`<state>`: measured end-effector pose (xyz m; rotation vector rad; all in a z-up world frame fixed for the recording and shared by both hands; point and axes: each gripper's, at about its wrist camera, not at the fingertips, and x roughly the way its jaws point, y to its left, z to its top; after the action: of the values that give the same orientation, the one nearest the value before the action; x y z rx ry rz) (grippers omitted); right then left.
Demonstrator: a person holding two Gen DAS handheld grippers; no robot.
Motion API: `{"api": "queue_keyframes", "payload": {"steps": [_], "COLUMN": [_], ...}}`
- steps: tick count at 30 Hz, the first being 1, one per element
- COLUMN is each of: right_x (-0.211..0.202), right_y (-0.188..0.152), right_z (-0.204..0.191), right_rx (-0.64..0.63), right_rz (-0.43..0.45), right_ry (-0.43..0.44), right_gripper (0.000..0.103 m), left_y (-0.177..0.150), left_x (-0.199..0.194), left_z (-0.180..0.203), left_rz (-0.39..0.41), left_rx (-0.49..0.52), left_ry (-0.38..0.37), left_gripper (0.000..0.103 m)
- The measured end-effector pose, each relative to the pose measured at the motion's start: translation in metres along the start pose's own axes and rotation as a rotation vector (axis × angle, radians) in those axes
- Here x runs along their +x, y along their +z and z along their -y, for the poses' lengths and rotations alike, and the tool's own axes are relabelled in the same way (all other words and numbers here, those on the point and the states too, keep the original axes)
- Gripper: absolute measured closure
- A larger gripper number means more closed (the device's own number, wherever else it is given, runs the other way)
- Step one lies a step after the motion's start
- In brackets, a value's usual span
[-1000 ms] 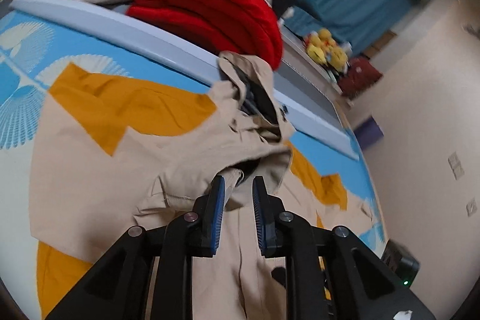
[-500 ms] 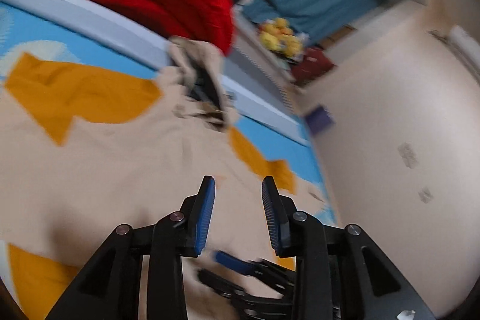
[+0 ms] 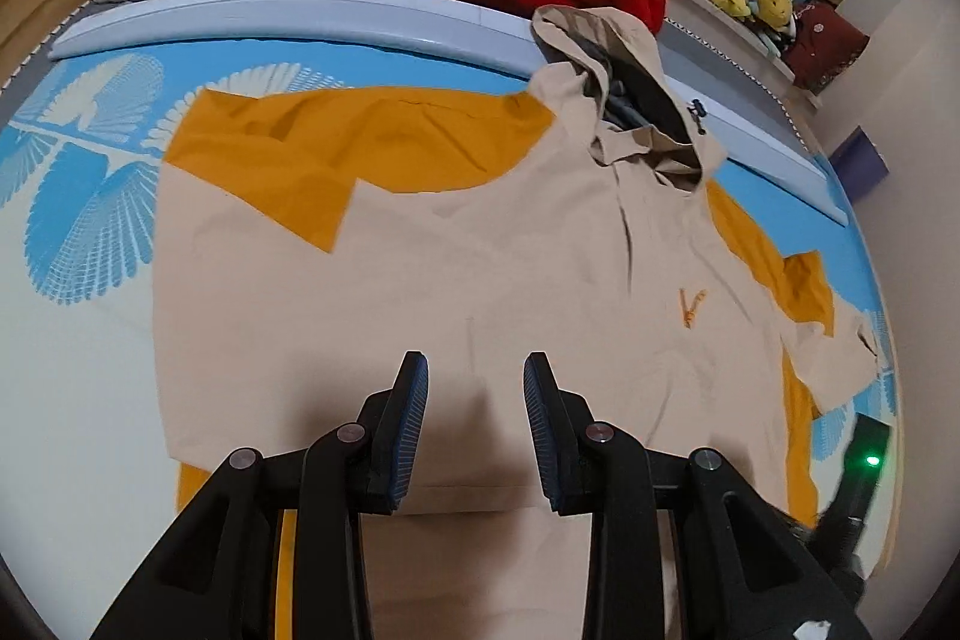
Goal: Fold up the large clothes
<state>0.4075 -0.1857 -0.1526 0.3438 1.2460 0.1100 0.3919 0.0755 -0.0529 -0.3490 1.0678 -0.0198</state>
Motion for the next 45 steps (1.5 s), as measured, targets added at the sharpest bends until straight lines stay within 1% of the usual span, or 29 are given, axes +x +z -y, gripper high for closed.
{"api": "queue_keyframes", "payload": {"steps": [4,5,6,8,9,11,14,16,19,21,24,26,29,33,35,39,43,45], "right_x": [0.011,0.011,0.012,0.011,0.008,0.005,-0.009,-0.025,-0.054,-0.073,-0.091,-0.102,-0.113,-0.12,-0.122,-0.117,-0.114,-0.117], "right_y": [0.003,0.004,0.005,0.007,0.004,0.008,0.015,0.021,0.027,0.03,0.035,0.039,0.049,0.067,0.073,0.078,0.079,0.08], "right_z": [-0.002,-0.005,-0.007,-0.012,-0.012,-0.013,-0.01,-0.015,-0.028,-0.033,-0.036,-0.029,-0.011,0.02,0.031,0.043,0.052,0.057], "right_rx": [-0.005,-0.013,-0.019,-0.038,-0.048,-0.061,-0.065,-0.096,-0.194,-0.254,-0.307,-0.317,-0.292,-0.202,-0.181,-0.164,-0.121,-0.099], "right_rz": [-0.012,-0.006,-0.001,0.007,0.019,0.044,0.09,0.154,0.274,0.351,0.432,0.47,0.501,0.519,0.527,0.514,0.503,0.51], "right_ry": [0.001,0.001,0.009,0.035,0.033,0.047,0.081,0.104,0.115,0.105,0.078,0.051,-0.002,-0.09,-0.122,-0.191,-0.231,-0.259], "right_gripper": [0.05,0.053,0.062,0.076,0.084,0.094,0.095,0.096,0.096,0.096,0.096,0.097,0.097,0.097,0.097,0.096,0.096,0.092], "left_y": [0.001,0.001,0.002,0.004,0.004,0.004,0.005,0.005,0.006,0.006,0.006,0.007,0.007,0.007,0.007,0.007,0.008,0.009], "left_x": [0.001,0.001,0.001,0.001,0.0,0.0,0.0,0.0,0.0,0.001,0.001,0.001,0.002,0.003,0.004,0.006,0.006,0.006], "left_z": [0.0,-0.001,-0.003,-0.005,-0.005,-0.006,-0.006,-0.006,-0.007,-0.008,-0.009,-0.009,-0.01,-0.013,-0.014,-0.018,-0.024,-0.028], "left_rz": [0.007,0.006,0.005,0.005,0.005,0.004,0.005,0.006,0.005,0.004,0.002,-0.001,-0.003,-0.009,-0.017,-0.024,-0.026,-0.03], "left_rx": [0.006,0.002,-0.005,-0.018,-0.022,-0.026,-0.025,-0.027,-0.03,-0.031,-0.033,-0.033,-0.034,-0.036,-0.041,-0.05,-0.067,-0.077], "left_ry": [0.016,0.017,0.018,0.022,0.023,0.023,0.02,0.019,0.018,0.021,0.022,0.022,0.024,0.028,0.034,0.042,0.048,0.056], "left_gripper": [0.074,0.074,0.074,0.074,0.075,0.074,0.075,0.075,0.074,0.074,0.074,0.075,0.074,0.074,0.074,0.074,0.074,0.075]}}
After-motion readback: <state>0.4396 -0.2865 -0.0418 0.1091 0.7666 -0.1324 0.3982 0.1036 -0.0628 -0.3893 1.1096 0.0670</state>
